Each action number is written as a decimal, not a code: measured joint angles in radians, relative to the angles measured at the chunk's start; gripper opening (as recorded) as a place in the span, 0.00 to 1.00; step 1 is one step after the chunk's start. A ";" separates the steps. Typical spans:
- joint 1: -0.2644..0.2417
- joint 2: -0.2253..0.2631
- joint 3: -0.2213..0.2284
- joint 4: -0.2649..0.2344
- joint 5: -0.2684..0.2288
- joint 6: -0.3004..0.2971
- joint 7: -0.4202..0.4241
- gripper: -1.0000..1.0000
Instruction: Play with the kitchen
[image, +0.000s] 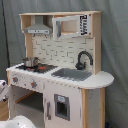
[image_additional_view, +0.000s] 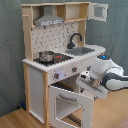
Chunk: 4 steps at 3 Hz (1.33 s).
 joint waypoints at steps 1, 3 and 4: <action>0.007 -0.001 -0.026 -0.004 -0.106 -0.009 0.029 1.00; 0.037 -0.002 -0.065 0.025 -0.325 -0.059 0.084 1.00; 0.047 -0.003 -0.066 0.047 -0.429 -0.088 0.112 1.00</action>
